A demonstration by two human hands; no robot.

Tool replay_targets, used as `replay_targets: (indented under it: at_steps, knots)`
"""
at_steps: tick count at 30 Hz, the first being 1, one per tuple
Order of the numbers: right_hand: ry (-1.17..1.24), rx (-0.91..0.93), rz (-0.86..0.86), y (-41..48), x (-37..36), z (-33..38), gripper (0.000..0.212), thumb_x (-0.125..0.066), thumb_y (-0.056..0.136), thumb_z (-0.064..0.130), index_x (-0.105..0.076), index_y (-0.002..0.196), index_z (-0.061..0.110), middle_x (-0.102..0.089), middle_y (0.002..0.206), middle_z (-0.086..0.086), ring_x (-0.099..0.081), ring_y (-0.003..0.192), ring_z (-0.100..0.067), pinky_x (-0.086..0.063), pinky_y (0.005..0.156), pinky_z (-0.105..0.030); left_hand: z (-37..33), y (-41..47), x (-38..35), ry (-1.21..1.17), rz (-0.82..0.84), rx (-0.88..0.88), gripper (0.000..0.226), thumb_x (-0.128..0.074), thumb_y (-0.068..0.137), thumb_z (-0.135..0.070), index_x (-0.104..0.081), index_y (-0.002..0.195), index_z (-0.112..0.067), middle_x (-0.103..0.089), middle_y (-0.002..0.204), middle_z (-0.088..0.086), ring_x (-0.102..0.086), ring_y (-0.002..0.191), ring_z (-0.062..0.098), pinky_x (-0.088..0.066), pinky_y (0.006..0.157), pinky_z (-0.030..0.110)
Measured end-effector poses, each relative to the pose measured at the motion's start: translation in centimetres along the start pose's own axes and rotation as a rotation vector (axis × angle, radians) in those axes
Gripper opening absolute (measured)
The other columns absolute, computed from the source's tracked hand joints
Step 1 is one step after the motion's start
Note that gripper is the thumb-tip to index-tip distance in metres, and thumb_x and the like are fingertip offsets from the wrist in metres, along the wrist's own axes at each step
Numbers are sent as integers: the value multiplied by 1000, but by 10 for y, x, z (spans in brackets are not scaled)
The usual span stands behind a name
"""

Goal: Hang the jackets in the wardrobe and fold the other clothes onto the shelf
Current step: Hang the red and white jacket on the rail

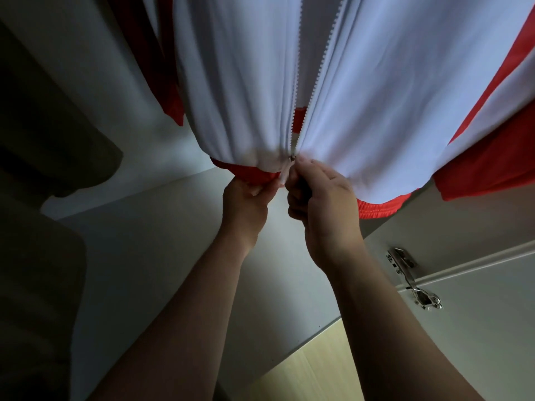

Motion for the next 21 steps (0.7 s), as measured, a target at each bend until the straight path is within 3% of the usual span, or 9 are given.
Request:
replay_targets:
  at_steps: [2, 4, 6, 9, 11, 15, 18, 21]
  knots:
    - [-44, -18, -43, -2, -1, -2, 36, -55, 98, 29, -51, 66, 13, -36, 53, 4, -30, 46, -12, -28, 46, -22, 4, 3, -1, -57, 57, 79, 43, -80, 79, -37, -69, 111, -10, -71, 90, 2, -57, 80, 19, -47, 80, 40]
    - [-76, -40, -87, -4, 2, -6, 33, -55, 98, 24, -51, 69, 9, -34, 56, 1, -28, 48, -13, -27, 47, -24, 7, 3, -2, -102, 152, 164, 41, -79, 80, -37, -71, 114, -17, -71, 98, 0, -59, 90, 19, -48, 85, 37]
    - [-72, -39, -104, -7, 1, -4, 36, -56, 99, 23, -50, 65, 12, -34, 57, 0, -28, 49, -13, -27, 47, -22, 4, -2, -4, -100, 215, 153, 25, -77, 84, -33, -74, 106, -22, -72, 96, -5, -62, 91, 15, -51, 83, 32]
    - [-56, -66, -100, -15, -4, 8, 44, -55, 101, 26, -51, 58, 18, -35, 55, 0, -29, 48, -13, -26, 48, -24, -2, -17, -3, -52, 88, 147, 12, -78, 84, -32, -72, 82, -22, -67, 72, -9, -56, 68, 11, -45, 72, 33]
    - [-52, -69, -82, -21, -10, 21, 41, -55, 102, 28, -52, 62, 16, -35, 55, 0, -29, 49, -13, -27, 49, -26, -3, -28, 1, 1, -15, 202, 21, -78, 81, -40, -70, 79, -21, -65, 67, -10, -55, 64, 8, -44, 69, 31]
    - [-116, 0, -36, -31, -22, 67, 40, -56, 95, 37, -52, 60, 19, -37, 56, 1, -34, 55, -16, -31, 58, -33, -11, -38, 6, 62, -116, 361, 44, -74, 80, -52, -69, 108, -19, -74, 97, 1, -68, 97, 19, -51, 81, 33]
    - [-147, 5, -63, -36, -23, 98, 42, -58, 95, 34, -49, 55, 22, -36, 53, 4, -31, 53, -15, -28, 58, -33, -34, -39, 2, 87, -233, 456, 64, -80, 79, -50, -63, 123, -8, -69, 107, 10, -65, 96, 29, -51, 82, 40]
    - [-236, -72, -93, -43, -21, 115, 44, -58, 89, 23, -45, 47, 21, -36, 50, 5, -29, 52, -17, -25, 56, -33, -67, -53, 5, 223, -497, 453, 90, -93, 63, -45, -49, 132, -9, -53, 131, 13, -59, 112, 34, -50, 91, 41]
Point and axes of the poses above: each hand's wrist, its own y-axis towards the middle knuckle, its own x-axis out of the back of the hand, z = x × y, the point moved 4 cm from there along y, towards the middle knuckle
